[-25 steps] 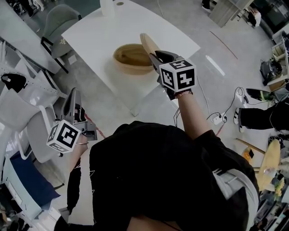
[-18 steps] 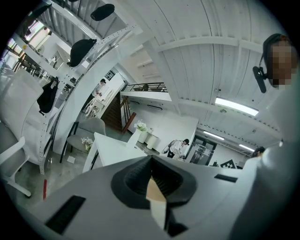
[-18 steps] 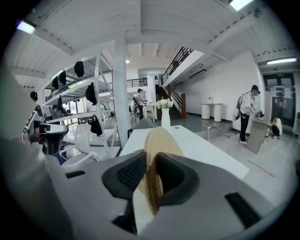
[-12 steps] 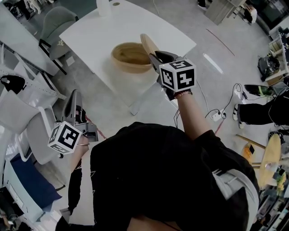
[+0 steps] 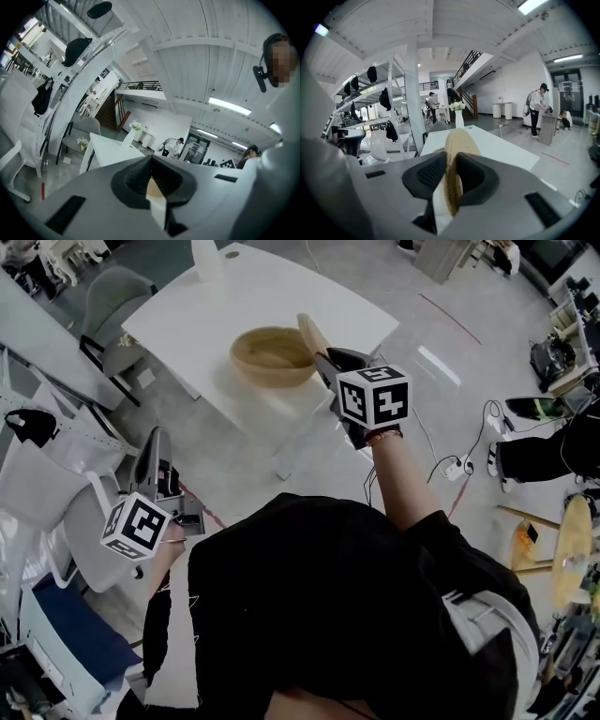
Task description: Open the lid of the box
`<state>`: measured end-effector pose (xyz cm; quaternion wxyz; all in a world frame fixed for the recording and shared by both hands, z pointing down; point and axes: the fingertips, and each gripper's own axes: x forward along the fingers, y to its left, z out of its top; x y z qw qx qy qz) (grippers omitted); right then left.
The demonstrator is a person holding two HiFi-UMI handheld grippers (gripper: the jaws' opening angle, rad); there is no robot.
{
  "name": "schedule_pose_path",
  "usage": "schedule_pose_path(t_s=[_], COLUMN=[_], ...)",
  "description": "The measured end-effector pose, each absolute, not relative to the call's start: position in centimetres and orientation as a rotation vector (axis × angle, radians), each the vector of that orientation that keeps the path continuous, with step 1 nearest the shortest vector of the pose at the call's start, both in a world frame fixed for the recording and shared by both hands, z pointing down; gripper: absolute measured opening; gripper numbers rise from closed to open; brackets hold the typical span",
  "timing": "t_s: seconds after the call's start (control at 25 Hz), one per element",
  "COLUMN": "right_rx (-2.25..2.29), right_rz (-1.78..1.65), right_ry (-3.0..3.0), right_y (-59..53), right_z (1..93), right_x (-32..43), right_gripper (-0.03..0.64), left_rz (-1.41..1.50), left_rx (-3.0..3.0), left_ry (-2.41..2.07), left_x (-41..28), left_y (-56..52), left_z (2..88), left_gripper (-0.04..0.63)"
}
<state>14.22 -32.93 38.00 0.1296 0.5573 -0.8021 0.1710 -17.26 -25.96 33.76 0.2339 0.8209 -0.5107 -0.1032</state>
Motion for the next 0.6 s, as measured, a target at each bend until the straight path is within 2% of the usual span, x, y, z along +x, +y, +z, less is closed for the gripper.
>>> schedule_pose_path(t_s=[0.6], right_rx=[1.667], right_rz=[0.565], right_ry=[-2.306], right_y=[-28.4], right_z=[37.8], right_x=[11.5], right_gripper=[0.083], left_rz=[-0.269], left_rx=[2.298], left_ry=[-1.347], left_x=[-19.8], left_y=[-22.8], left_z=[32.3], left_gripper=[0.009])
